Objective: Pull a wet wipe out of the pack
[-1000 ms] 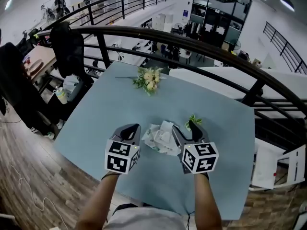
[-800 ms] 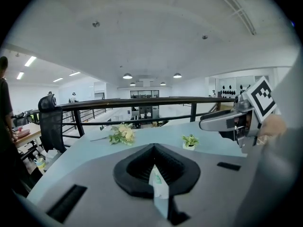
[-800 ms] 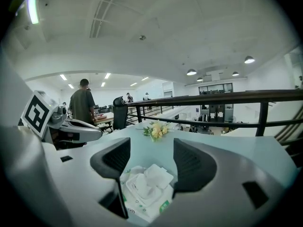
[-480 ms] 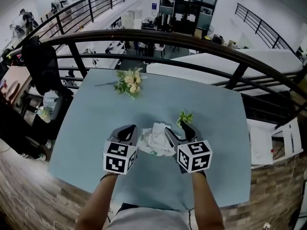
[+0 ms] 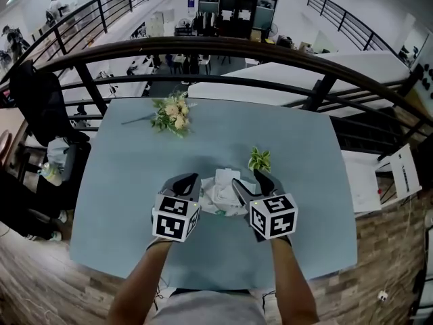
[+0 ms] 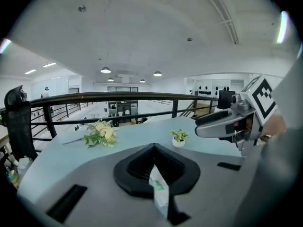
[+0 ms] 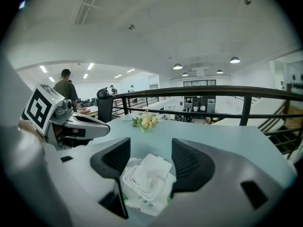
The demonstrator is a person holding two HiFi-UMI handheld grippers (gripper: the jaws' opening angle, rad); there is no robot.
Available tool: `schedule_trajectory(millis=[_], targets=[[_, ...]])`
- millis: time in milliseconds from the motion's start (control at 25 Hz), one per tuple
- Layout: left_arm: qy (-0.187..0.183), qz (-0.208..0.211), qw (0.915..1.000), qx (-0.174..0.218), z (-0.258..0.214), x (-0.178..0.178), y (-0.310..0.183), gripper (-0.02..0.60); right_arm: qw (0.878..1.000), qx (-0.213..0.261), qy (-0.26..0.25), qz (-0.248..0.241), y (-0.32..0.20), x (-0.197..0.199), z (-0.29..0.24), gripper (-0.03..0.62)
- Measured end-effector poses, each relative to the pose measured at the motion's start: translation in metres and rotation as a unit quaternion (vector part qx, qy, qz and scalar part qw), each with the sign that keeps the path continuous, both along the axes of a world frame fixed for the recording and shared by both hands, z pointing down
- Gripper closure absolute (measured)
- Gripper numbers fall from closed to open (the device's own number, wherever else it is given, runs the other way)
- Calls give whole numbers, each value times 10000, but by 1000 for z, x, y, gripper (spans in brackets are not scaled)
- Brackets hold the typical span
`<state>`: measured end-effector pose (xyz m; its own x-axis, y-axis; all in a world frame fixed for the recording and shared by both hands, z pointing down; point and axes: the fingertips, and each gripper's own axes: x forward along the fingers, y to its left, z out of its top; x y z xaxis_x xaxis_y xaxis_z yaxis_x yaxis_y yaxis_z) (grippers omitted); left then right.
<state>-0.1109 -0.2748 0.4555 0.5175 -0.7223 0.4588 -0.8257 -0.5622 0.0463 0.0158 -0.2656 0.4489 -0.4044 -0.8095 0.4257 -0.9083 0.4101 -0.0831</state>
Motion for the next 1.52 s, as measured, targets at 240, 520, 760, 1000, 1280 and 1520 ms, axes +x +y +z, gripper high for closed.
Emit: schedule_trajectory(millis=[240, 520, 760, 1000, 1280, 1520], targets=[[25, 90, 9999, -85, 8, 3, -2, 588, 9999, -112, 59, -11, 1, -5, 10, 319], [-7, 90, 9998, -161, 15, 0, 0, 588, 9986, -442, 142, -256, 6, -18, 36, 319], [-12, 51, 9998, -214, 20, 0, 4, 588, 9968, -666, 172, -403, 11, -24, 54, 321], [-49, 23, 9995, -300, 32, -3, 12, 588, 9948, -868, 171, -511, 13, -31, 75, 324], [-64, -109, 9990, -426, 44, -12, 20, 588, 9931, -1041, 221, -483, 11, -32, 93, 370], [-35, -125, 9987, -501, 47, -12, 25, 588, 9933, -1057, 279, -361, 9, -27, 96, 495]])
